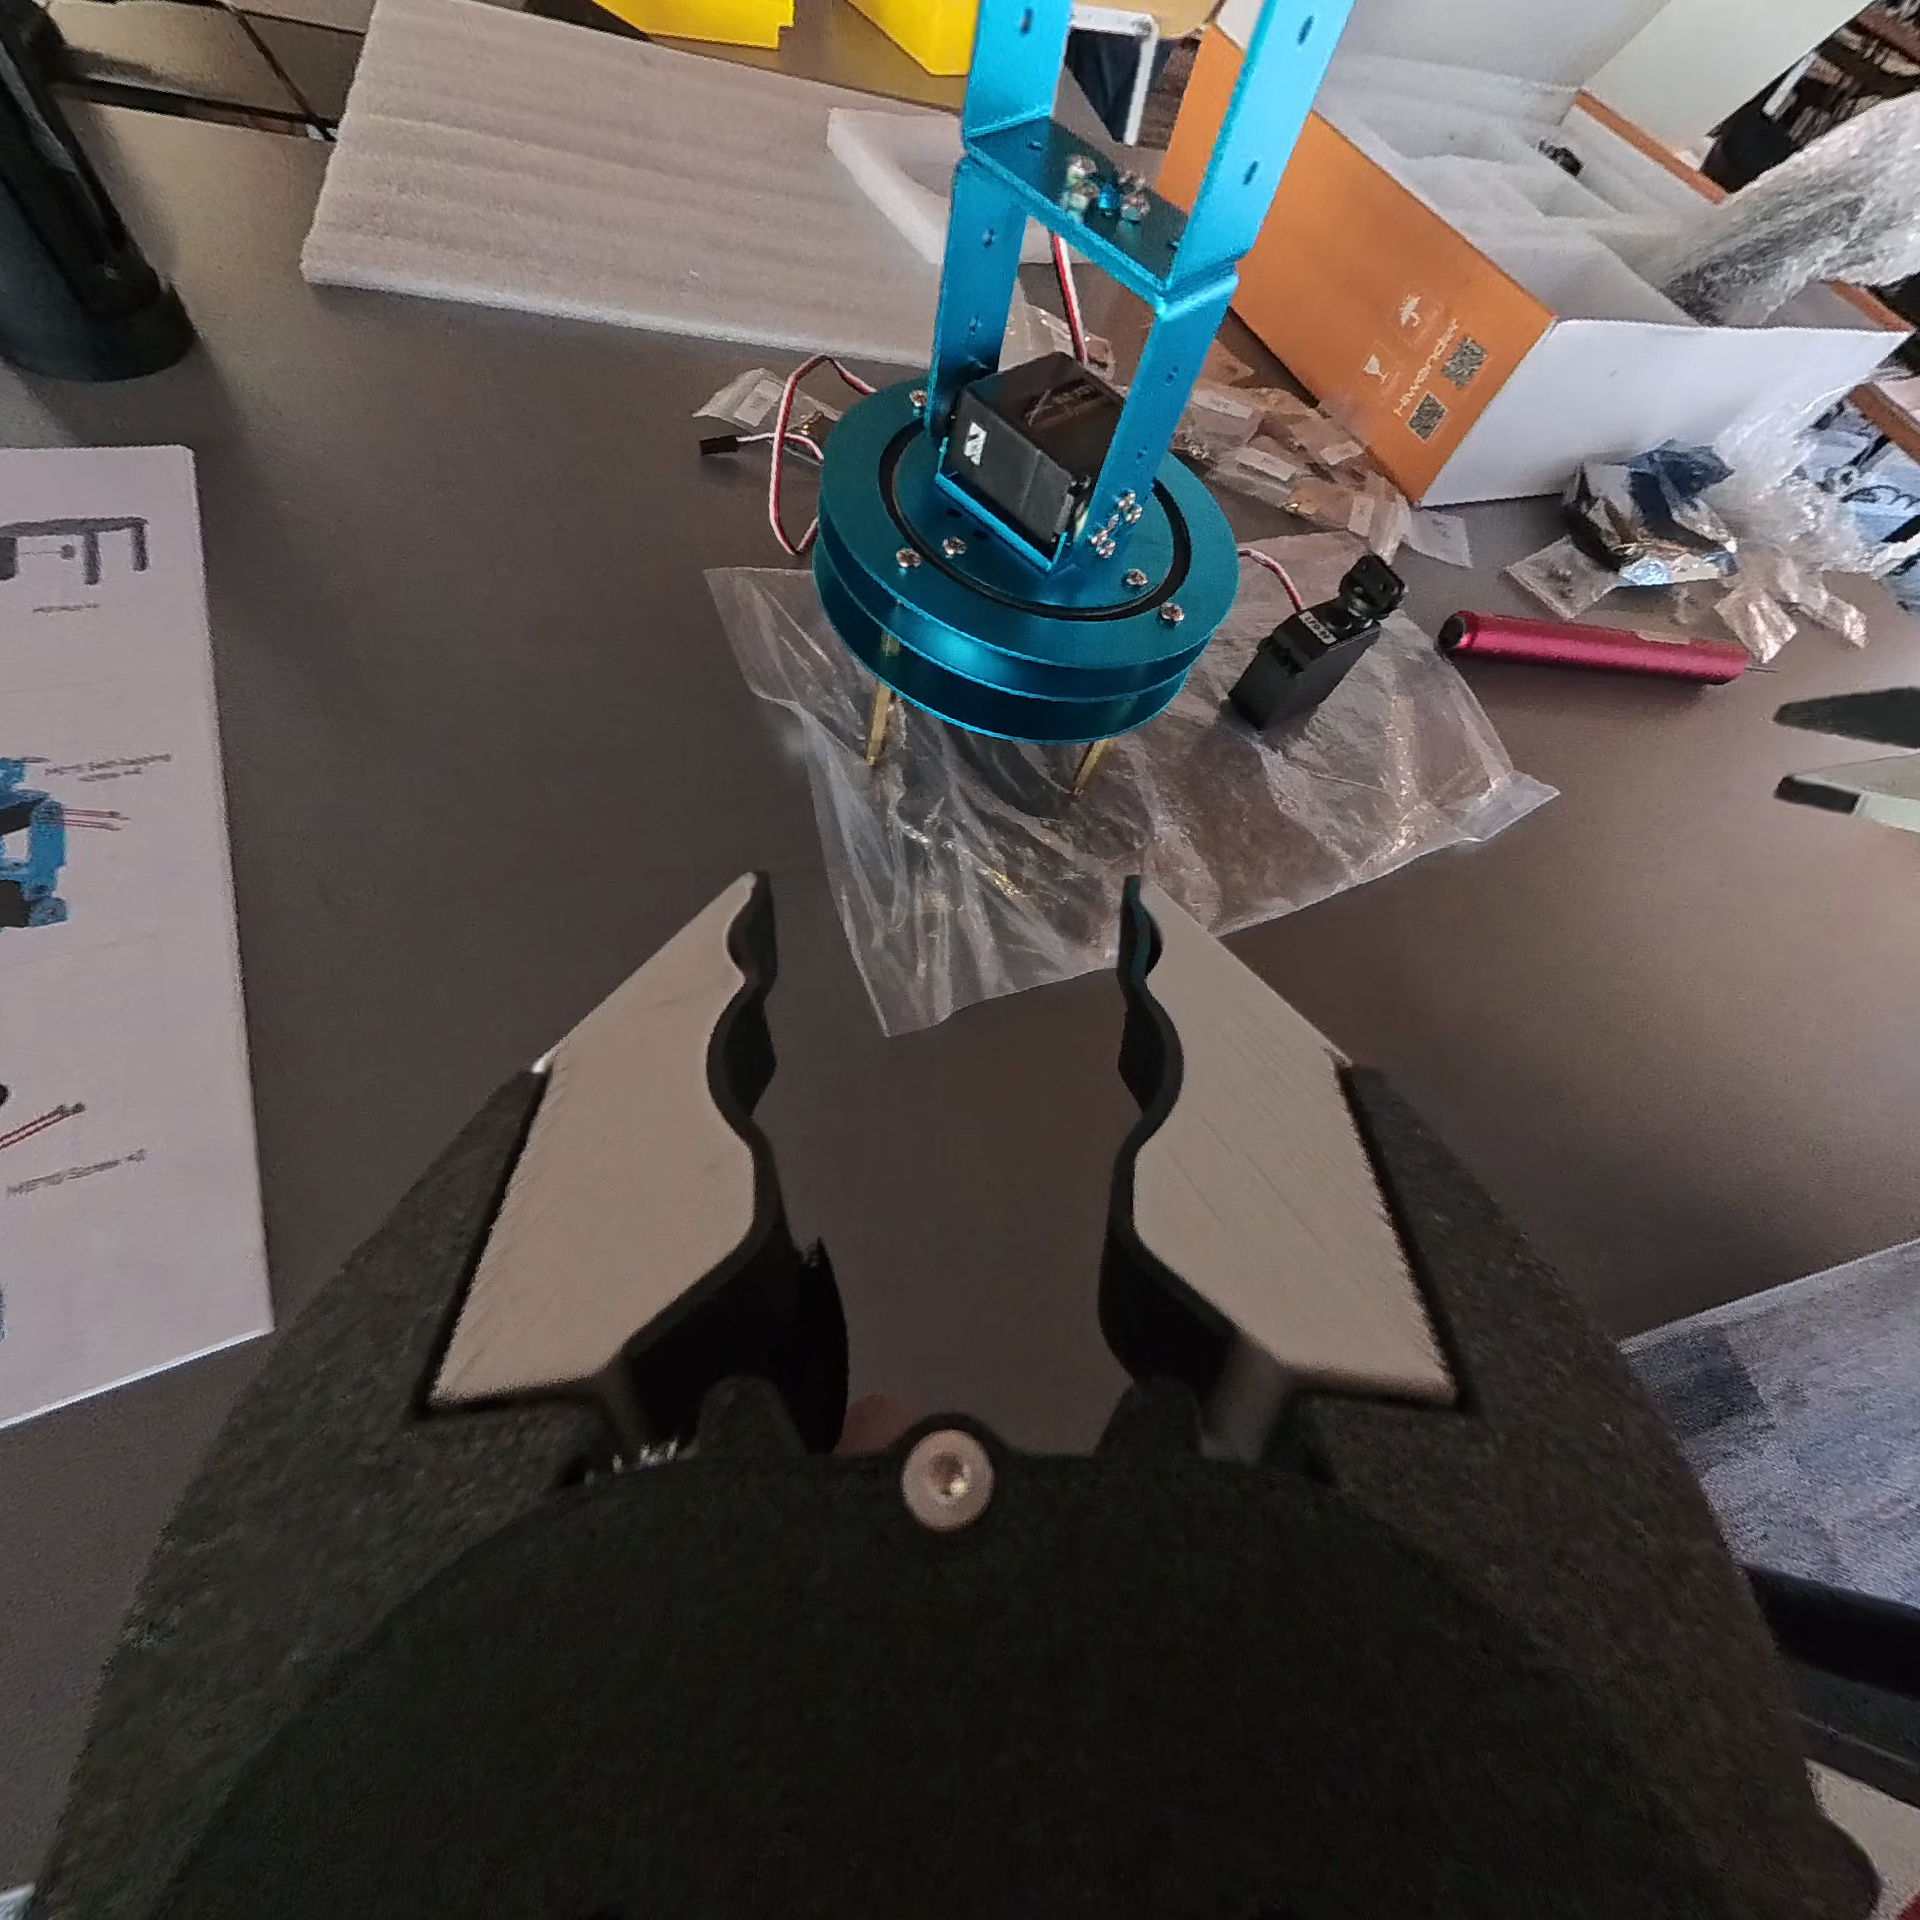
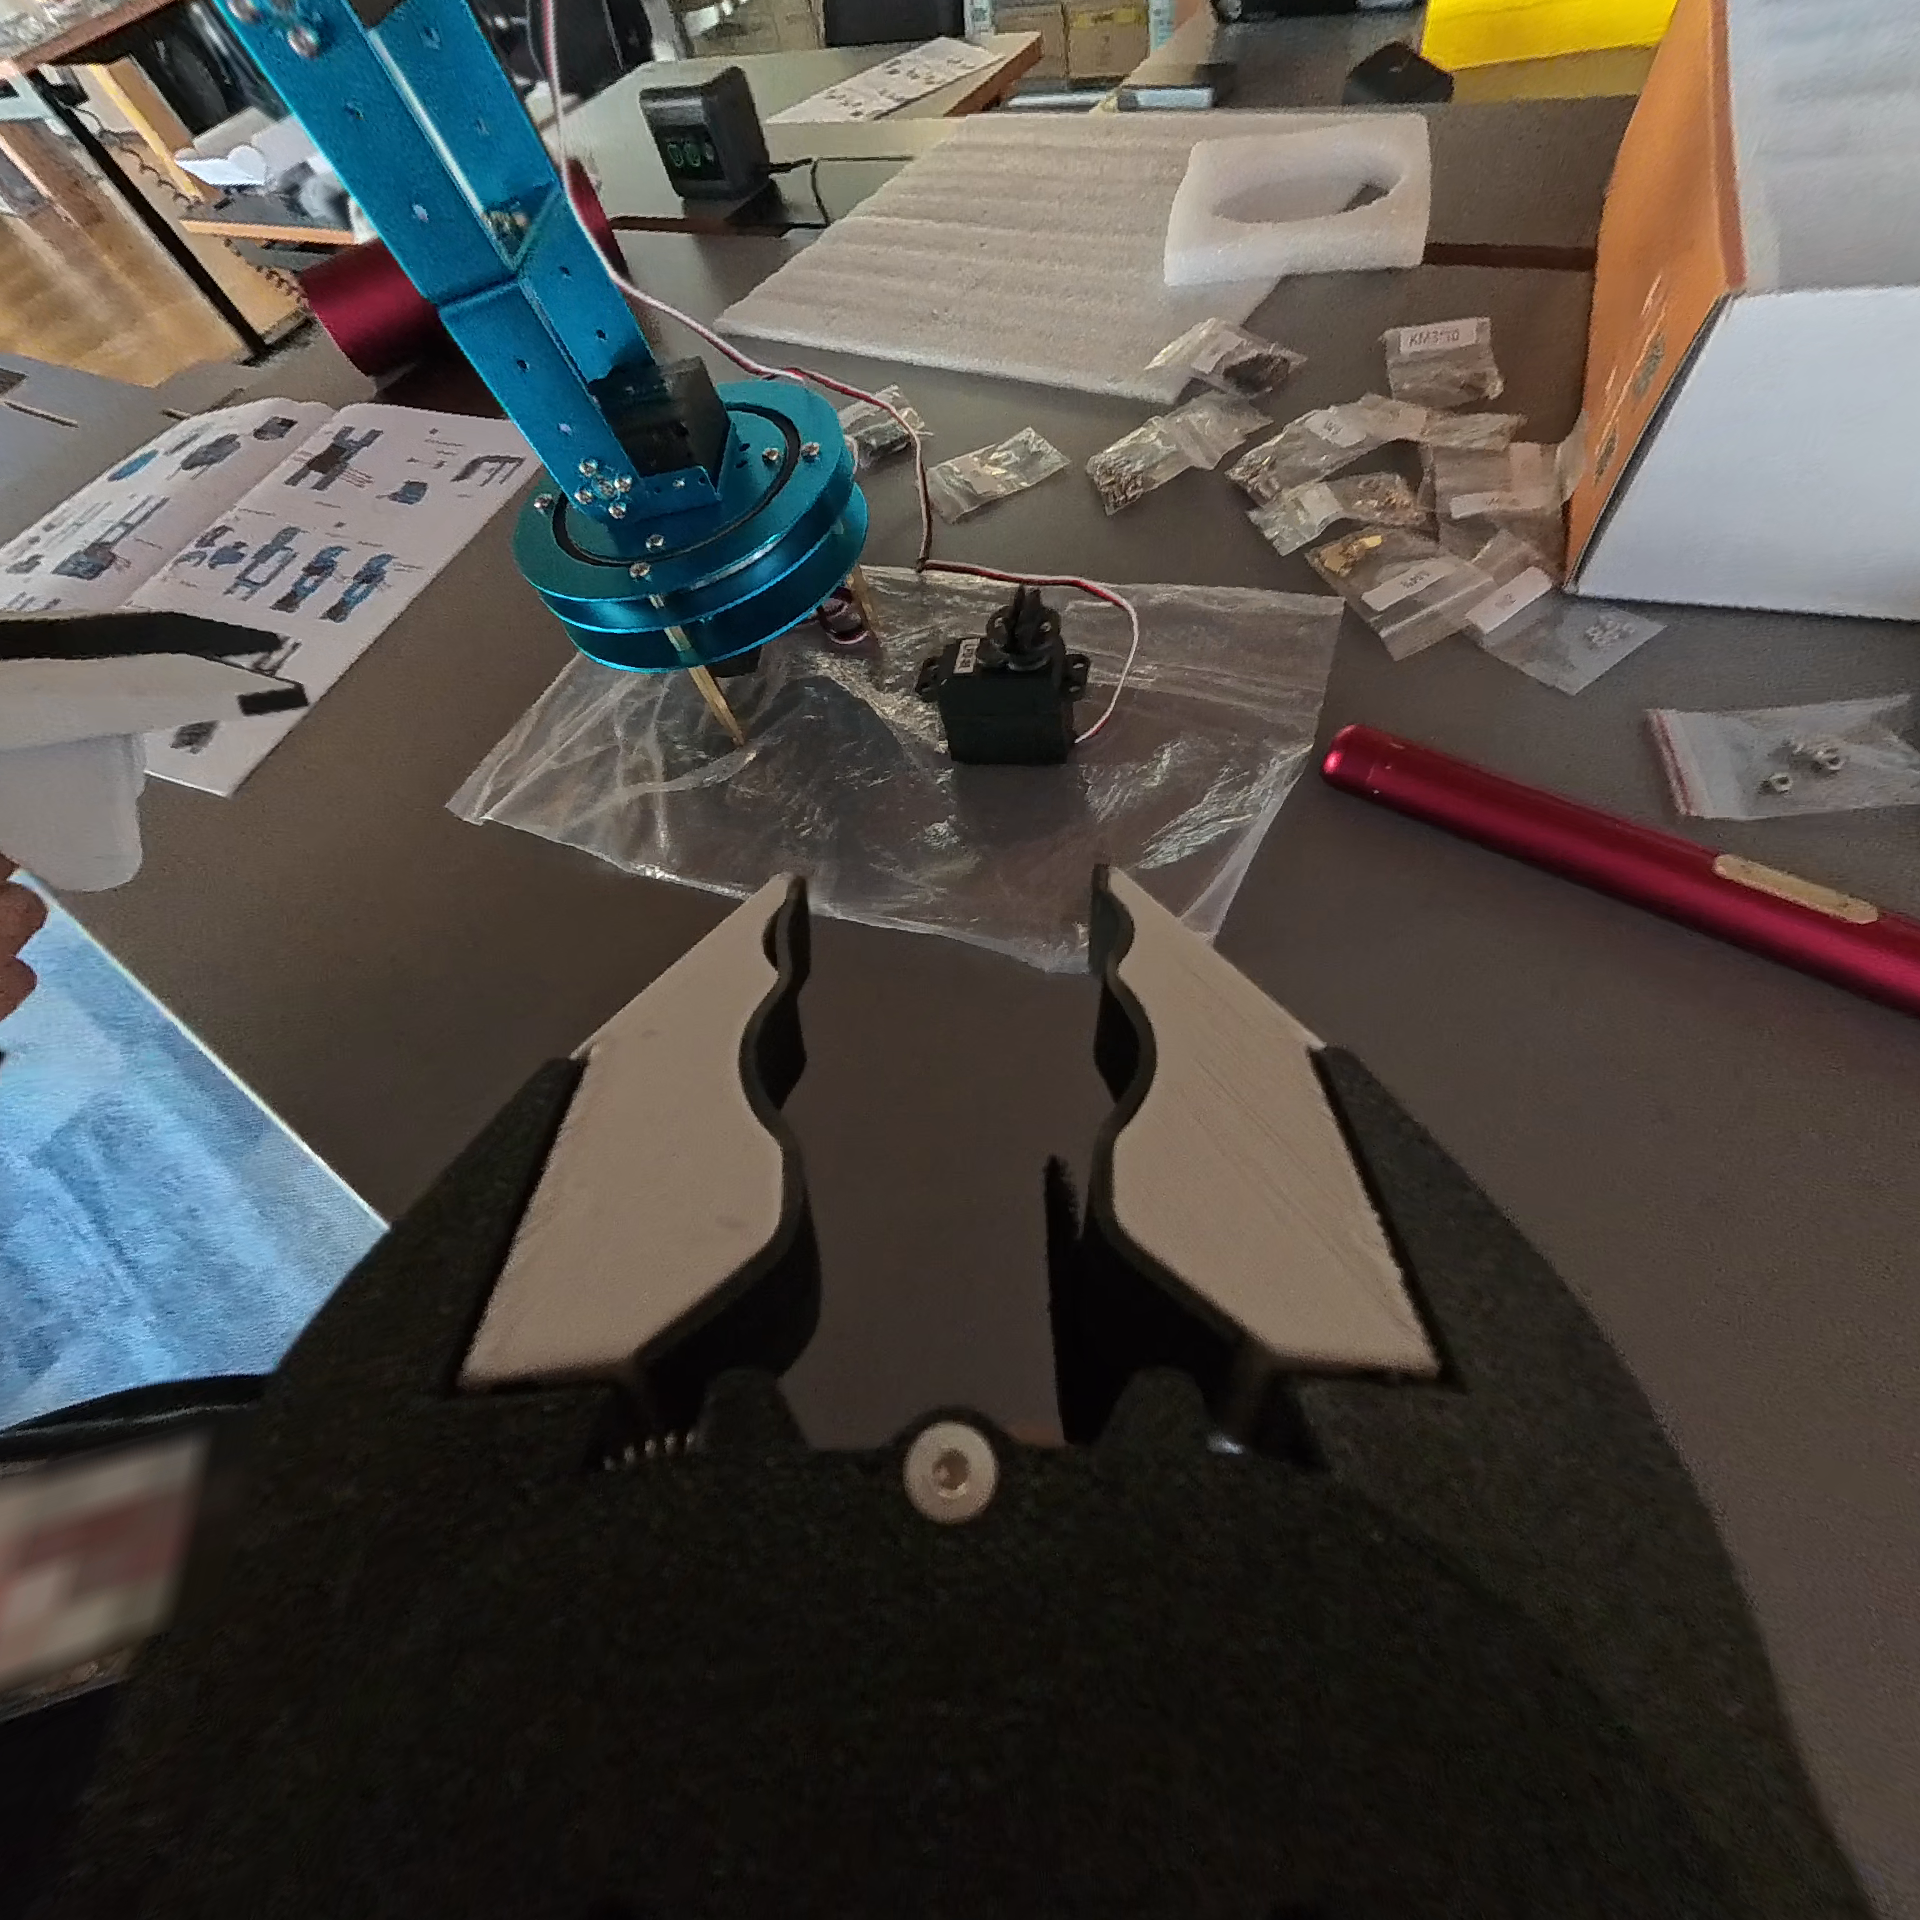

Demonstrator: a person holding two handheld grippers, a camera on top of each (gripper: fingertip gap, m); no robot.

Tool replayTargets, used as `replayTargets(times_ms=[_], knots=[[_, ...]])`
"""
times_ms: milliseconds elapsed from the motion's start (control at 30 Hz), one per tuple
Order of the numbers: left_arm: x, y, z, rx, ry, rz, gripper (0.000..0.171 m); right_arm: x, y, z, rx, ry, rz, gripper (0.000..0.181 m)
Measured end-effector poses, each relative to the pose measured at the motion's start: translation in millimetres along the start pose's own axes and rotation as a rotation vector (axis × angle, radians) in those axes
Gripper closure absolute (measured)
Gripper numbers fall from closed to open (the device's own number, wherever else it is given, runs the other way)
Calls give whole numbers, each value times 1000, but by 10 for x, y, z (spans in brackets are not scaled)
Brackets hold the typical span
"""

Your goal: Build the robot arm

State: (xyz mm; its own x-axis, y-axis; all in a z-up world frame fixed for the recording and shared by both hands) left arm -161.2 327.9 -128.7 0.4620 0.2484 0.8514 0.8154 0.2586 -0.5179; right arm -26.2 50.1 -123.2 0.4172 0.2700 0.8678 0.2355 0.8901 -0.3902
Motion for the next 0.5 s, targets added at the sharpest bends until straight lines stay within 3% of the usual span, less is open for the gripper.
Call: replayTargets(times_ms=[200,367,500], knots=[[24,-108,478,125,-15,16,106,-195,284,135,150,41,152,116],[-1,-383,1468,295,-84,24,105,-301,740,686,296,-108,250,116],[-94,-525,2275,371,-194,40,103,-264,1205,1132,365,-86,299,117]])
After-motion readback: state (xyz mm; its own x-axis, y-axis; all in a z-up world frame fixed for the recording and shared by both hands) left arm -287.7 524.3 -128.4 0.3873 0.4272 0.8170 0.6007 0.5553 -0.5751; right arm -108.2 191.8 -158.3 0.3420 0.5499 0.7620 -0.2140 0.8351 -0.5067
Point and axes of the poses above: each gripper's, where its closed fingertips meet, y out along the fingers, x out of its top, z = x × y across the jaws, the point moved 8 cm from there along -y, back along the fingers, and after that the axes turned 15 degrees about x, right-handed, at the moved point
